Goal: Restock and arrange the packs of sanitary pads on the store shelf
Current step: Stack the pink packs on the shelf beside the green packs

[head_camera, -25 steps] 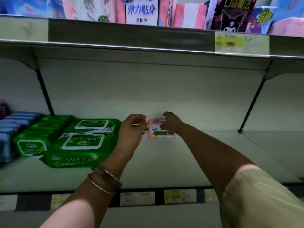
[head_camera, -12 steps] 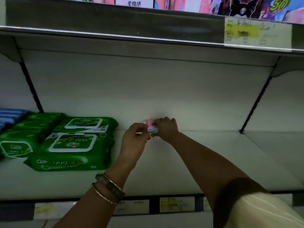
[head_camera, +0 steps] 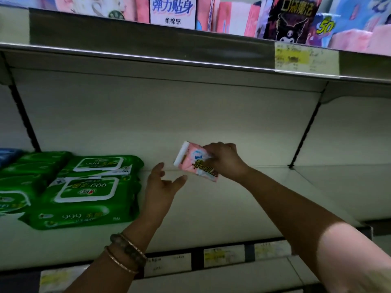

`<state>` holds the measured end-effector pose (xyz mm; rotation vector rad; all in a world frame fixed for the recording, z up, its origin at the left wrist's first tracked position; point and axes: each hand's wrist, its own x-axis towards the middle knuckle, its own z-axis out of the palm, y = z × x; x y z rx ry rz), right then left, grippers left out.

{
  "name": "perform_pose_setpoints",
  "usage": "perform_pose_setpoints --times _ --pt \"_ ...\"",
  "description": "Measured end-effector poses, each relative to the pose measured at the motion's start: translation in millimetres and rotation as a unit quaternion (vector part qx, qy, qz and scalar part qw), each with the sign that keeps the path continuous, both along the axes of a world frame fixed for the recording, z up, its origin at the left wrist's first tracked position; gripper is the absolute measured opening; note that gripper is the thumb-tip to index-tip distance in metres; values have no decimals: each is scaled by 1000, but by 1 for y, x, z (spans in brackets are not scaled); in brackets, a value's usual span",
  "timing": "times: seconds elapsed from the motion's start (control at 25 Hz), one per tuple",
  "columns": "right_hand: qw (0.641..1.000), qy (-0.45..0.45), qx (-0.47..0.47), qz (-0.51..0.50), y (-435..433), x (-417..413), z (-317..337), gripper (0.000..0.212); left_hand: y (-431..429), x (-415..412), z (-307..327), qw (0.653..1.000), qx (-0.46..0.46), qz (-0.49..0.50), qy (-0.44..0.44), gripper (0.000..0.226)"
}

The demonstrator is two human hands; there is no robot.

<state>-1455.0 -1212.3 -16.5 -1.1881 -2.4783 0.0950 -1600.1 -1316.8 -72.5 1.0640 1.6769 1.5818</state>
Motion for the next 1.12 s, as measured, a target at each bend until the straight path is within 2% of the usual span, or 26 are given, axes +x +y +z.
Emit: perform_pose_setpoints --times 0.08,0.12,0.24,0.32,0.4,0.48,0.6,0.68,0.8,0.92,1.12 --pt "998 31 -25 44 -18 8 14 25 0 4 6 998 27 -35 -36 77" --pt "997 39 -32 59 -27 10 20 26 0 5 7 996 47 -58 -57 77" --pt "995 39 -32 81 -50 15 23 24 -6 11 7 987 87 -104 -88 53" --pt "993 79 -44 79 -64 21 25 31 -12 12 6 980 105 -116 -125 47" --pt "984 149 -90 46 -73 33 30 48 -21 12 7 972 114 -133 -159 50" --pt "961 219 -170 8 -80 49 33 60 -35 16 14 964 127 -148 -183 42" --pt "910 301 -285 16 -92 72 32 69 -61 28 31 944 153 -167 -238 26" --pt "882 348 -316 36 -105 84 29 57 -77 41 41 933 166 -182 -262 32" --pt "855 414 -307 61 -135 115 29 38 -105 78 51 921 168 -205 -284 38" --pt "839 448 -301 61 -169 161 27 36 -139 127 49 915 148 -230 -296 36" --pt "822 475 -306 72 -224 224 10 35 -198 193 33 919 130 -215 -303 35"
